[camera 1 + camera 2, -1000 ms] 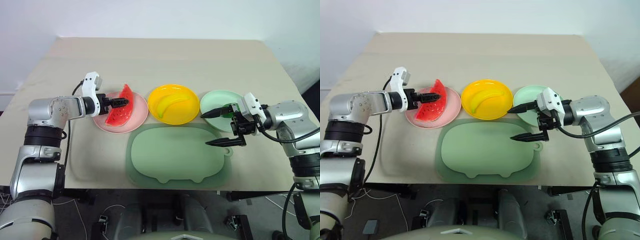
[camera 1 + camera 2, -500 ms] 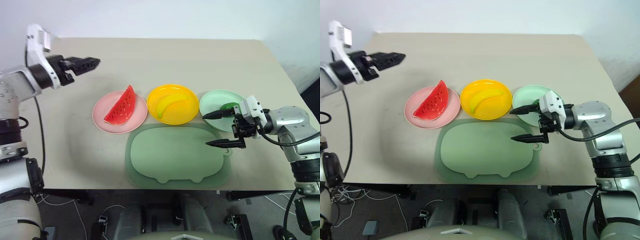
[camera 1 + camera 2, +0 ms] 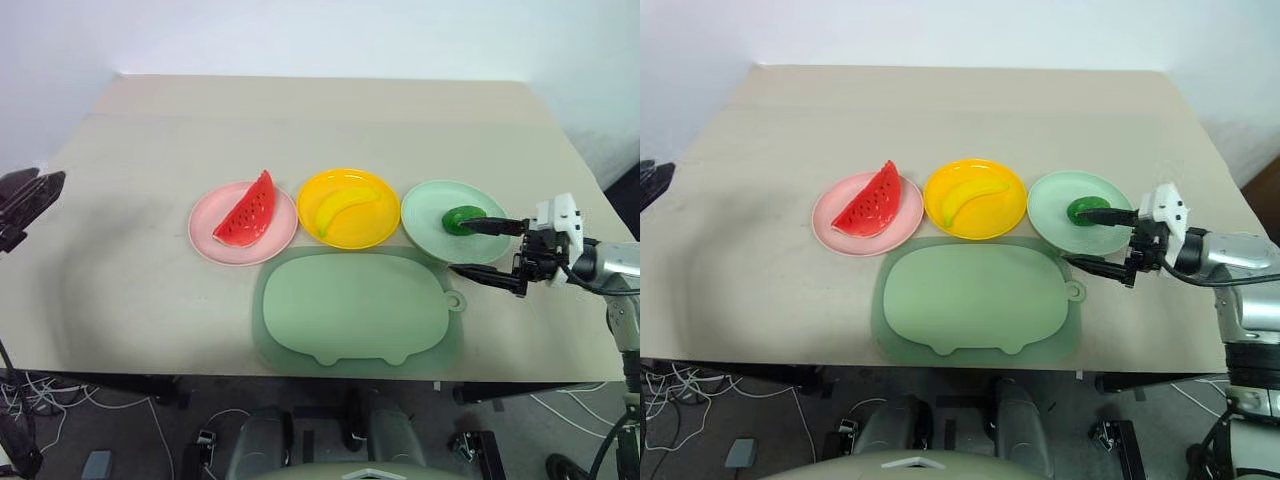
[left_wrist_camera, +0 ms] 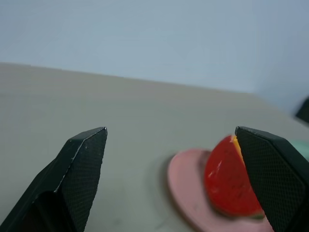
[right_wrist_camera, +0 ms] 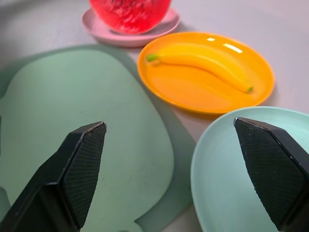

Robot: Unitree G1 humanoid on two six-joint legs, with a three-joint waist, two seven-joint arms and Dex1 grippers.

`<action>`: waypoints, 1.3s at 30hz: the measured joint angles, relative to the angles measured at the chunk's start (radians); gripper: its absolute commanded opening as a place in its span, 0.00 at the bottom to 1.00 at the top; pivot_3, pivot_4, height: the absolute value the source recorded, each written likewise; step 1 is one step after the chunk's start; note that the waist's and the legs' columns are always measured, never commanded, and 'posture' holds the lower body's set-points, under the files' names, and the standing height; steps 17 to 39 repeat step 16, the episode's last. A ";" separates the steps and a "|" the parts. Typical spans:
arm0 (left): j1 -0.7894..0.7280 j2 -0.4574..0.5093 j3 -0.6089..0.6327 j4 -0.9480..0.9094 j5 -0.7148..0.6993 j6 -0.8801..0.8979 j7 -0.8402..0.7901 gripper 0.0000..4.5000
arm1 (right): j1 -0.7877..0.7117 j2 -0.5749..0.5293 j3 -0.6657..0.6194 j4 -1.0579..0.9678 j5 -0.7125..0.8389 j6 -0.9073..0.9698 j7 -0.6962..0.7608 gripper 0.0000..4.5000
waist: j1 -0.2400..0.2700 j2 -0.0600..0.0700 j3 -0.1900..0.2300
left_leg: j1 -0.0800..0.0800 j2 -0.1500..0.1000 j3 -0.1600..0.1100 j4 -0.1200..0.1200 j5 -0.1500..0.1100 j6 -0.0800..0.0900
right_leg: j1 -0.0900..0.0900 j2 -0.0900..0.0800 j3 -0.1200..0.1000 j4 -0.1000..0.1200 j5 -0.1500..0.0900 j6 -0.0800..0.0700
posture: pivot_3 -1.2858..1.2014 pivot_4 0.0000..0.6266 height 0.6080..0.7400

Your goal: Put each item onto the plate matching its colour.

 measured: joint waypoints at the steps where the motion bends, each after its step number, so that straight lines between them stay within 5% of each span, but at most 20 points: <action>1: 0.038 -0.018 -0.001 -0.012 0.010 -0.037 -0.018 0.99 | 0.021 -0.004 -0.024 -0.002 0.012 0.009 -0.004 1.00 | 0.000 0.000 0.000 | 0.000 0.000 0.000 0.000 0.000 0.000 | 0.000 0.000 0.000 0.000 0.000 0.000 | 0.52 0.24 0.97; 16: 0.189 -0.133 -0.194 -0.037 0.141 -0.510 -0.296 0.99 | 0.198 -0.018 -0.110 -0.055 0.064 0.015 -0.001 1.00 | -0.001 -0.001 0.000 | 0.000 0.000 0.001 0.000 -0.001 0.001 | 0.000 0.001 0.000 0.000 0.000 0.000 | 0.52 0.24 0.97; 39: 0.189 -0.133 -0.194 -0.037 0.141 -0.510 -0.296 0.99 | 0.198 -0.018 -0.110 -0.055 0.064 0.015 -0.001 1.00 | -0.001 -0.001 0.000 | 0.000 0.000 0.001 0.000 -0.001 0.001 | 0.000 0.001 0.000 0.000 0.000 0.000 | 0.52 0.24 0.97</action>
